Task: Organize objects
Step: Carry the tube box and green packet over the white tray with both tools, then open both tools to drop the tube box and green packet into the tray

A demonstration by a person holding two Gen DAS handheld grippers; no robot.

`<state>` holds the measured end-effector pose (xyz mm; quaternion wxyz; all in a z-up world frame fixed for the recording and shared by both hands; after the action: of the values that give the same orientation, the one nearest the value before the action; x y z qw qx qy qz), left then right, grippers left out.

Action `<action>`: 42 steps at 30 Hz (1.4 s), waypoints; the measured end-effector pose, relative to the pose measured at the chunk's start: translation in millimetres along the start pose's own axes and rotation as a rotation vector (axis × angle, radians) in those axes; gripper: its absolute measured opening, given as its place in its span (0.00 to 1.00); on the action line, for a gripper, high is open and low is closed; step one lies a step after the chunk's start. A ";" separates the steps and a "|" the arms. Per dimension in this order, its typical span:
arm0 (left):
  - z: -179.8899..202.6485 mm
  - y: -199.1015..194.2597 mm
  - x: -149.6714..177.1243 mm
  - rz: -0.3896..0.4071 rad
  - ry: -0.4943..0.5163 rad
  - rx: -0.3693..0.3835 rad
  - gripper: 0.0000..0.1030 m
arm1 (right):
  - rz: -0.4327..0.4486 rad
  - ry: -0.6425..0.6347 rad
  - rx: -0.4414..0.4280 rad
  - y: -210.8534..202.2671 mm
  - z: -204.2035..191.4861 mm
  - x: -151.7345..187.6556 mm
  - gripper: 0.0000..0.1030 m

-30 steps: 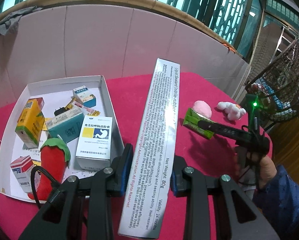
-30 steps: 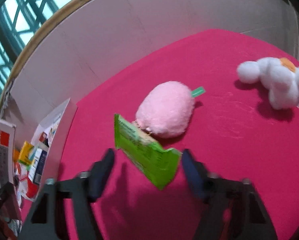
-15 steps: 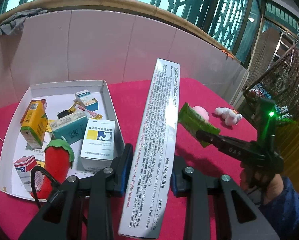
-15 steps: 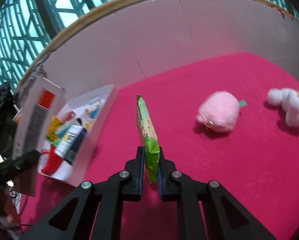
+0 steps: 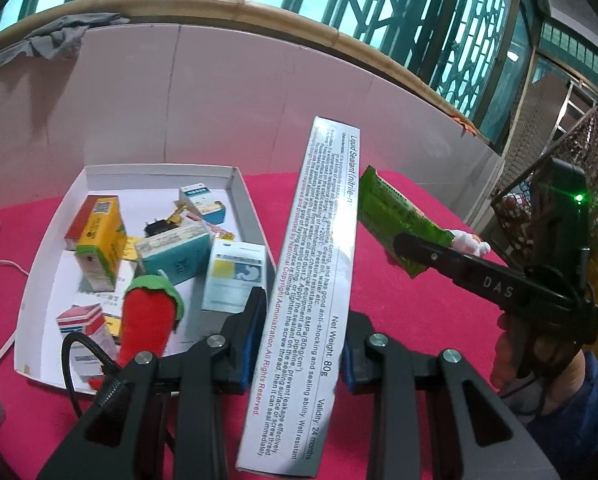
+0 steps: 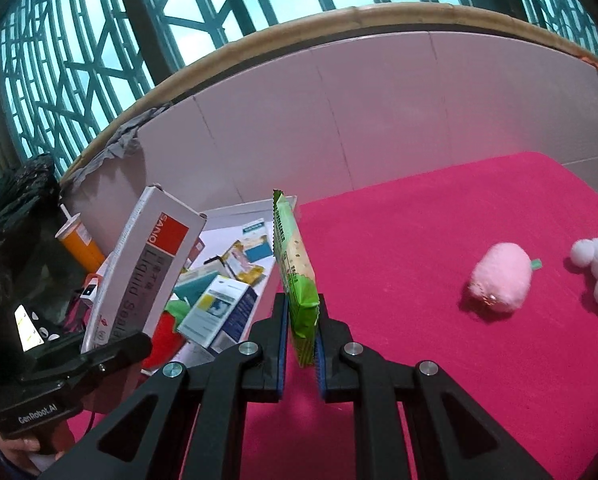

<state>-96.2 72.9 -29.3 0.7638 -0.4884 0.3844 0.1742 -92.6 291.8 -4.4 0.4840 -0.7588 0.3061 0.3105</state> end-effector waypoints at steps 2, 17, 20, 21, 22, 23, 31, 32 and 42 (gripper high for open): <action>-10.0 -5.1 -0.6 0.013 -0.014 -0.006 0.30 | -0.007 -0.009 -0.007 5.9 -10.5 -2.8 0.11; -103.4 -32.7 -8.2 0.063 -0.100 -0.164 0.30 | -0.086 -0.056 -0.041 71.4 -82.3 -18.0 0.11; -110.1 -23.4 -19.9 0.055 -0.087 -0.191 0.31 | -0.102 -0.065 -0.031 93.5 -96.9 -21.3 0.11; -111.4 -18.6 -25.8 0.051 -0.082 -0.203 0.31 | -0.106 -0.059 -0.022 101.9 -99.6 -23.5 0.12; -113.1 -14.2 -31.0 0.050 -0.079 -0.216 0.32 | -0.112 -0.047 -0.016 114.6 -102.9 -27.3 0.13; -114.7 -7.9 -36.4 0.047 -0.081 -0.242 0.35 | -0.122 -0.041 -0.024 122.3 -104.8 -28.7 0.14; -120.0 -0.6 -27.6 0.062 -0.133 -0.280 0.95 | -0.155 0.011 0.017 133.2 -84.0 -11.6 0.44; -118.3 -0.9 -25.2 0.062 -0.141 -0.270 0.95 | -0.145 0.014 0.023 129.0 -80.1 -10.4 0.45; -34.1 7.4 -20.3 0.063 0.027 -0.161 1.00 | 0.021 0.068 0.161 52.6 -3.0 -16.6 0.66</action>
<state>-128.3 48.6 -26.2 0.7108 -0.5384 0.3946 0.2217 -142.6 273.7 -19.3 0.5293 -0.7244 0.3541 0.2639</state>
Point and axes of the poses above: each gripper's, at about its wrist camera, not at the fingertips, and y roughly the way its jaws point, z to its right, x to its underside, the point moved 3 cm from there along y, roughly the way its jaws point, and after that the axes turned 4 degrees about -x, right-handed, at the moved point
